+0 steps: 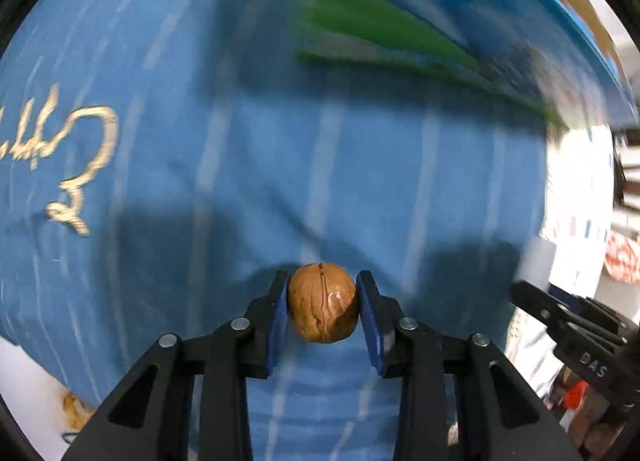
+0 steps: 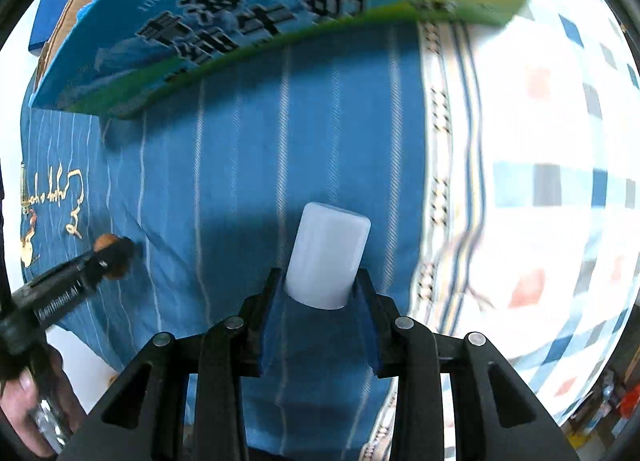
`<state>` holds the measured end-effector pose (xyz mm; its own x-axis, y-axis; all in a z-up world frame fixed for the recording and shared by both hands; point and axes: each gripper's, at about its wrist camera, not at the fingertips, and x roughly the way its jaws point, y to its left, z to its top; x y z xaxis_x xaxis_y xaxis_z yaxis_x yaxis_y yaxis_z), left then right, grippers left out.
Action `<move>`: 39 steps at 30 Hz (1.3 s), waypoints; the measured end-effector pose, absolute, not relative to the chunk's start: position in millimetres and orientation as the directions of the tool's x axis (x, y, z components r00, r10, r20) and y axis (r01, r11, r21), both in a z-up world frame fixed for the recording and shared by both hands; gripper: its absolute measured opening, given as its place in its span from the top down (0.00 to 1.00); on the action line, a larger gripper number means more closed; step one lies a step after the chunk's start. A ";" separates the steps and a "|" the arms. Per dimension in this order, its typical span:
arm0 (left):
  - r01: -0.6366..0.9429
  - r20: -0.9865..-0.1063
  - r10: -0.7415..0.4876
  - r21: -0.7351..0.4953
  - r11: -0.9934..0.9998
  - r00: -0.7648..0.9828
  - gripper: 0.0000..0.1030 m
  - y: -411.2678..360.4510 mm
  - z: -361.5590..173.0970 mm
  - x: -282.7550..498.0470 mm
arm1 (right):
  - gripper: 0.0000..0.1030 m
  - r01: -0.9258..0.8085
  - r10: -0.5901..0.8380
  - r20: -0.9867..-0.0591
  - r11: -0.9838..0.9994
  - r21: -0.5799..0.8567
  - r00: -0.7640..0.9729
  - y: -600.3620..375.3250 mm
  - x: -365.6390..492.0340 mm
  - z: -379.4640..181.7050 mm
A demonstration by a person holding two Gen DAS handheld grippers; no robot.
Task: Organize rigid objects
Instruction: 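Grasp the walnut with the left tool while the right tool grasps the white cylinder, then lift the walnut and white cylinder and carry them over the box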
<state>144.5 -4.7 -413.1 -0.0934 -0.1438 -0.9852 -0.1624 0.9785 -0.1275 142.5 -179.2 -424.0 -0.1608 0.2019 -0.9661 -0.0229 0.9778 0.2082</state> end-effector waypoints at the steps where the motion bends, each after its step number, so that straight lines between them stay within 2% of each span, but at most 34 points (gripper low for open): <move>1: -0.141 -0.985 -0.143 -0.129 0.982 -0.096 0.70 -17.4 -413.4 145.2 | 0.64 -0.015 0.207 -0.965 0.977 0.212 -0.162 -184.8 142.9 -426.8; 7: -0.096 -0.983 -0.135 -0.124 0.988 -0.123 0.70 -54.7 -424.7 151.5 | 0.65 0.011 0.191 -0.967 0.981 0.192 -0.166 -204.5 145.8 -432.8; 13: -0.088 -0.984 -0.112 -0.100 0.991 -0.138 0.70 -58.5 -436.0 153.5 | 0.63 0.072 0.188 -0.962 0.982 0.177 -0.197 -219.4 155.6 -448.2; 15: -0.089 -0.984 -0.110 -0.098 0.991 -0.142 0.70 -64.6 -436.9 156.2 | 0.56 0.122 0.230 -0.953 0.970 0.209 -0.198 -227.3 158.5 -448.2; 16: -0.090 -0.984 -0.109 -0.097 0.991 -0.144 0.70 -64.1 -434.9 158.0 | 0.47 0.141 0.244 -0.949 0.966 0.219 -0.198 -232.5 159.9 -448.5; 21: -0.091 -0.984 -0.109 -0.096 0.991 -0.143 0.70 -58.4 -434.0 165.3 | 0.45 0.205 0.256 -0.946 0.955 0.215 -0.201 -244.1 170.4 -449.3; 22: -0.091 -0.984 -0.108 -0.096 0.991 -0.143 0.70 -46.6 -435.5 165.2 | 0.46 0.203 0.249 -0.947 0.957 0.209 -0.201 -244.9 170.0 -449.8; 24: -0.089 -0.984 -0.104 -0.092 0.992 -0.141 0.70 -46.4 -435.9 165.3 | 0.56 0.183 0.204 -0.960 0.969 0.169 -0.194 -241.3 175.3 -448.1; 25: -0.088 -0.985 -0.103 -0.091 0.992 -0.140 0.70 -47.6 -435.9 167.2 | 0.66 0.168 0.166 -0.968 0.976 0.135 -0.186 -238.2 177.4 -445.3; 32: -0.081 -0.984 -0.143 -0.134 0.988 -0.111 0.70 -50.5 -406.8 171.4 | 0.67 0.120 0.194 -0.966 0.977 0.175 -0.171 -224.9 167.1 -426.1; 39: -0.026 -0.981 -0.193 -0.194 0.981 0.025 0.70 -63.7 -328.0 174.7 | 0.67 0.025 0.259 -0.963 0.966 0.258 -0.071 -208.3 157.6 -354.8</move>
